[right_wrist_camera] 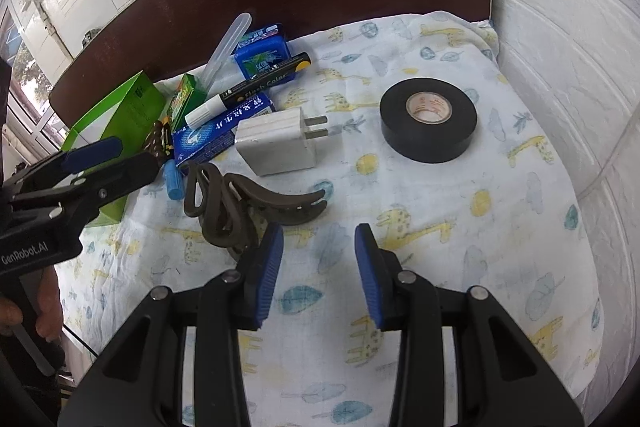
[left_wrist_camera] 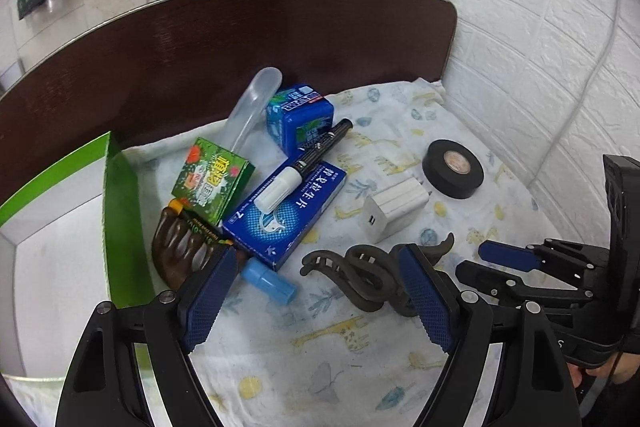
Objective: Organize rigid objects
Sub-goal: 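Reach the right tool to the dark brown claw clips and close on them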
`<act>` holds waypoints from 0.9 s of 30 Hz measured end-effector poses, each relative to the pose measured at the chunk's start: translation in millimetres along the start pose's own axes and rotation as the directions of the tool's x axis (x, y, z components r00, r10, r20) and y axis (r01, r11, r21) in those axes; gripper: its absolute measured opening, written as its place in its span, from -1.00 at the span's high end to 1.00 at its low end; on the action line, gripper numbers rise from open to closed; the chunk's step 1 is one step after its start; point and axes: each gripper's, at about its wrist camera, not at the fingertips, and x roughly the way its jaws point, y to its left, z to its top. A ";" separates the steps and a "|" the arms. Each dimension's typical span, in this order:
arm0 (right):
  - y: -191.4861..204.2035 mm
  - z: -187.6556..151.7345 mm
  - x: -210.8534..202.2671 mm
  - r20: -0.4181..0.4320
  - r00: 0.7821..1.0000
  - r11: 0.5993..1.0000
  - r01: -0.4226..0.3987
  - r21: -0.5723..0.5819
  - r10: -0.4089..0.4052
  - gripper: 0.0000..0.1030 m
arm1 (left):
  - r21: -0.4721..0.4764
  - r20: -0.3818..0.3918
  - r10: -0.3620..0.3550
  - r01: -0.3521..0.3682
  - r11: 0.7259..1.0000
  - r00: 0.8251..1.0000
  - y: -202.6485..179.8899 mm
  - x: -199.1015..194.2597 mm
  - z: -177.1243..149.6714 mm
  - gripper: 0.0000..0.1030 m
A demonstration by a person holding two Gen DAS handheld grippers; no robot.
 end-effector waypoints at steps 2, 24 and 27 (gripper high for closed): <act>0.6 0.6 3.7 -0.010 1.000 1.000 -0.002 -0.018 0.002 0.30 | 0.016 -0.015 -0.049 0.049 0.999 0.999 3.2 5.1 2.0 -0.45; -1.6 16.4 31.0 -0.036 0.996 0.994 -0.085 -0.071 0.083 0.27 | 0.072 -0.139 -0.174 0.185 0.980 0.975 9.3 40.8 -1.9 0.18; -2.4 19.4 34.9 -0.043 0.995 0.992 -0.095 -0.079 0.092 0.30 | 0.057 -0.151 -0.205 0.215 0.975 0.967 11.9 42.1 -3.8 0.18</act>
